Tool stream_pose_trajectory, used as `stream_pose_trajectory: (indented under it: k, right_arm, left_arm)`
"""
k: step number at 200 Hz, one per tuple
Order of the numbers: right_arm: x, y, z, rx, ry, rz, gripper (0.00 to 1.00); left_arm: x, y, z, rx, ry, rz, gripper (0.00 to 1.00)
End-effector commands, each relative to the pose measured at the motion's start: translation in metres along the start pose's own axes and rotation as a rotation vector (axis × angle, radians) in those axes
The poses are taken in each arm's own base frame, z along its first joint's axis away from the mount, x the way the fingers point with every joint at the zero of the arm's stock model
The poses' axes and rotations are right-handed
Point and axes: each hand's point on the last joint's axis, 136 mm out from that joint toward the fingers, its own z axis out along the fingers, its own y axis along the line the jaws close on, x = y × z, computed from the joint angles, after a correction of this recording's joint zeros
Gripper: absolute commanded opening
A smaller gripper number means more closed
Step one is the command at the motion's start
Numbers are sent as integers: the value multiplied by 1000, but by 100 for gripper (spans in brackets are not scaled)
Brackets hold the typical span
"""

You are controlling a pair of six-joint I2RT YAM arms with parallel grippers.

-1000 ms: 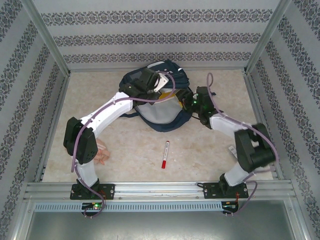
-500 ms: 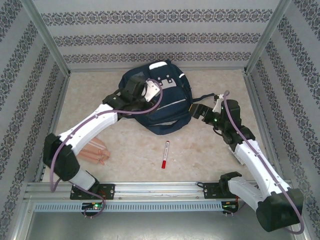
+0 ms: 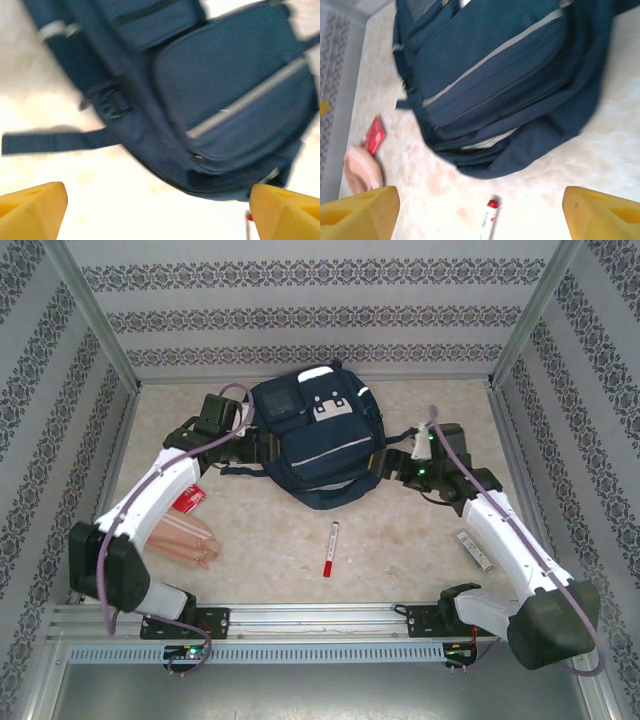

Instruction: Pack books, pencil case, and school supplies into a backpack

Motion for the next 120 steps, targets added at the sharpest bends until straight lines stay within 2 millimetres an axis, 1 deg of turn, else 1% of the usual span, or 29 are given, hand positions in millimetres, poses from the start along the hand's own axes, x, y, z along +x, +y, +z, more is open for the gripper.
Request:
stream_pose_trajectory:
  k: [1, 14, 30, 47, 57, 65, 79, 88, 99, 114, 117, 120]
  right_arm:
    - [13, 19, 16, 14, 44, -94, 81]
    - [25, 28, 30, 6, 86, -130, 78]
    - [40, 40, 48, 9, 126, -195, 76]
    - [53, 47, 66, 25, 159, -255, 74]
    - [59, 54, 75, 10, 181, -286, 74]
    - [65, 60, 81, -6, 204, -306, 74]
    - [73, 67, 93, -27, 245, -337, 71]
    - [76, 69, 101, -25, 263, -351, 69]
    - [75, 68, 111, -19, 270, -358, 66]
    - [71, 58, 123, 29, 261, -364, 63]
    - [70, 55, 125, 40, 261, -365, 62]
    - [69, 54, 127, 49, 260, -367, 61]
  left_arm:
    - [16, 16, 34, -22, 106, -152, 93]
    - [6, 28, 56, -65, 96, -178, 94]
    - [-9, 45, 80, -94, 95, -260, 93]
    - [-23, 74, 100, -176, 76, -339, 92]
    - [-31, 92, 110, -242, 47, -344, 92]
    - [-35, 100, 119, -269, 30, -341, 92]
    - [-45, 104, 136, -250, 4, -365, 89]
    - [-50, 102, 145, -222, -15, -383, 85]
    - [-55, 96, 155, -171, -30, -417, 76]
    - [-60, 87, 164, -102, -49, -445, 63]
    - [-60, 86, 164, -95, -54, -448, 60]
    - [-60, 84, 166, -86, -56, -449, 54]
